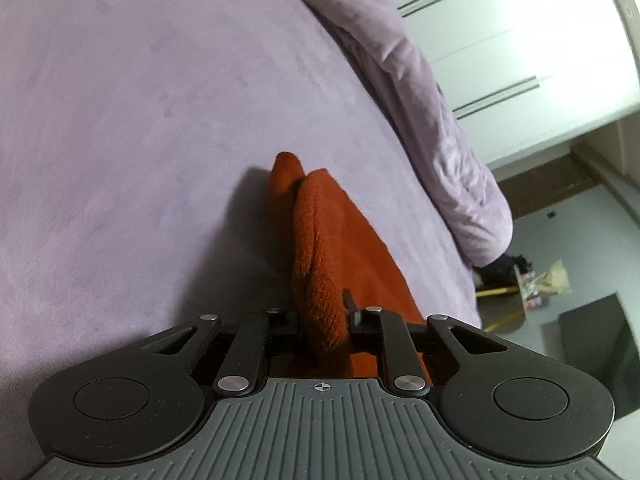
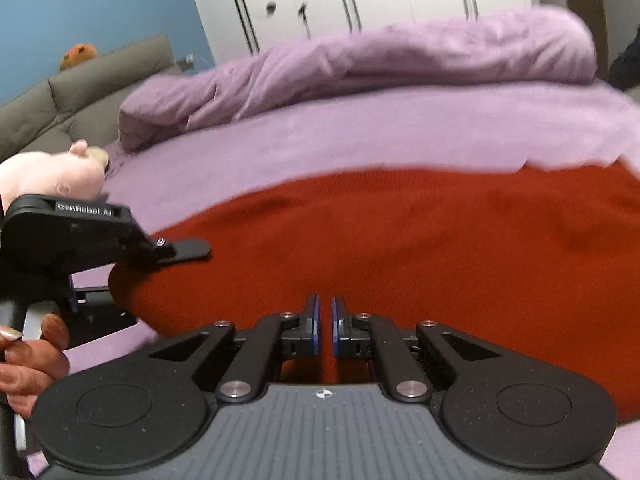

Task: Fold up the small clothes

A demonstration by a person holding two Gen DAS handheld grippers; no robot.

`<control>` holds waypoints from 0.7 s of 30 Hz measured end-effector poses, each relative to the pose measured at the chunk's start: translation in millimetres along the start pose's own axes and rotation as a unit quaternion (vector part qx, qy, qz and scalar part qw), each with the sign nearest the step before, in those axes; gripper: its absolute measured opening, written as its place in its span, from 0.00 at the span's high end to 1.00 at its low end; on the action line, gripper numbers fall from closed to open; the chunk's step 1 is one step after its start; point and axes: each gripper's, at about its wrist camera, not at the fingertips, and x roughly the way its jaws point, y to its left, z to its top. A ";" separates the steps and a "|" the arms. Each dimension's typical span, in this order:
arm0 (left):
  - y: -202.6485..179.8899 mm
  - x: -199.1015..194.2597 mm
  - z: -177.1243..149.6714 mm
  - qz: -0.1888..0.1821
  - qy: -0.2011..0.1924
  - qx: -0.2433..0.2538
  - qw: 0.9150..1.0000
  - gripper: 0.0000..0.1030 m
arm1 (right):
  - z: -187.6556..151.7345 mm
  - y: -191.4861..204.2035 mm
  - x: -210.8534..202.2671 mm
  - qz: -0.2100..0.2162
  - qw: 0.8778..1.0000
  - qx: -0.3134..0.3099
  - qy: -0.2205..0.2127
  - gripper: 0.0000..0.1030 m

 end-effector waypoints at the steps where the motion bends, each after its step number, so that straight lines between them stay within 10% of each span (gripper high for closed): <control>1: -9.9 -0.1 -1.2 0.008 -0.004 0.024 1.000 0.83 | -0.6 -4.2 -7.9 -0.008 1.000 -0.004 -0.013 0.95; 5: -65.6 -3.3 -15.9 0.043 -0.013 0.148 0.988 0.83 | -1.5 -27.5 -34.7 -0.050 0.998 0.001 -0.048 0.94; 11: -145.7 14.5 -74.0 0.049 0.002 0.328 0.944 0.83 | -0.4 -82.1 -73.9 -0.084 0.991 0.059 -0.081 0.94; 18: -156.8 79.3 -141.0 0.089 0.064 0.387 0.915 0.81 | -8.2 -121.7 -91.0 -0.074 0.988 0.117 -0.061 0.94; 21: -155.3 78.4 -159.5 0.094 0.056 0.443 0.890 0.65 | -10.1 -130.5 -92.8 -0.062 0.988 0.132 -0.060 0.94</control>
